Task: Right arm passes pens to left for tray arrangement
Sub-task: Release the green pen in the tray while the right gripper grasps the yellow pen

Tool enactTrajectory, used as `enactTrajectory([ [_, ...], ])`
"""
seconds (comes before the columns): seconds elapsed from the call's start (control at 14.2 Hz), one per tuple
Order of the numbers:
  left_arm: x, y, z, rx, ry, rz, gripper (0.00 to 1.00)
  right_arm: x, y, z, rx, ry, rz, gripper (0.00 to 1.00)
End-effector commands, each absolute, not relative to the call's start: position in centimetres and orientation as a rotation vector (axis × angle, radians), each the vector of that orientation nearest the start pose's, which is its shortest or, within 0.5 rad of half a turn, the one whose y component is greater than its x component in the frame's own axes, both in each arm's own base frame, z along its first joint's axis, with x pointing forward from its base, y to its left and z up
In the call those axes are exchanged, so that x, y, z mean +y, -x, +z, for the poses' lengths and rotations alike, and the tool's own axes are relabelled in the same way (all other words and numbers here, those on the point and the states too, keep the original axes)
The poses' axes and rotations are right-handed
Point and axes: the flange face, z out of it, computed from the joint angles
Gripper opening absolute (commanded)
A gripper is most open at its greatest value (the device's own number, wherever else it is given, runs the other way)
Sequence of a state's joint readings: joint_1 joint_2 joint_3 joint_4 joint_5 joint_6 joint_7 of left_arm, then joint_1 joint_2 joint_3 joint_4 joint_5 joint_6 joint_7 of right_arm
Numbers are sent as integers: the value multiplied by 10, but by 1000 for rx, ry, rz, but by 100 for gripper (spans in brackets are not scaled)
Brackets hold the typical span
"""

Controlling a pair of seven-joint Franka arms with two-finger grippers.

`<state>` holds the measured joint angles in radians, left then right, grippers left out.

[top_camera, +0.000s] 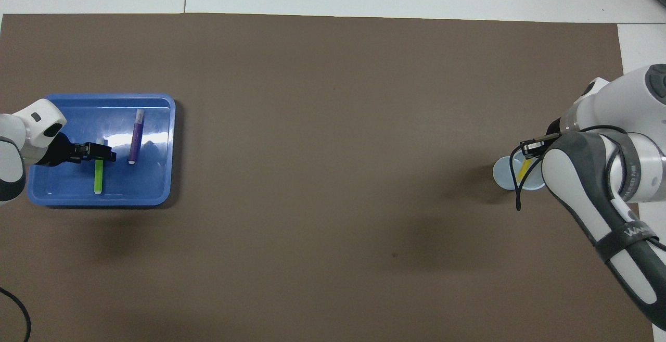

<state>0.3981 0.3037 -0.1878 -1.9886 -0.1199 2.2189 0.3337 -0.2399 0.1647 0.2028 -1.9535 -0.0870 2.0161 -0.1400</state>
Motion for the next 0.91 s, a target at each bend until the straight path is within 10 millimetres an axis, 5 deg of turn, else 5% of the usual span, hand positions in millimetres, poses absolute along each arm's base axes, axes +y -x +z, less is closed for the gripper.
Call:
enactTrajectory([
  [0.0,129,-602,325,54,3320,86,100,-24,-584,414,-253,3152,216,0],
  [0.35,116,-610,344,-103,3353,119,100,6,-585,478,-326,3155,206,0],
  [0.84,52,-624,395,-529,3427,206,100,77,-576,563,-486,3150,90,0],
])
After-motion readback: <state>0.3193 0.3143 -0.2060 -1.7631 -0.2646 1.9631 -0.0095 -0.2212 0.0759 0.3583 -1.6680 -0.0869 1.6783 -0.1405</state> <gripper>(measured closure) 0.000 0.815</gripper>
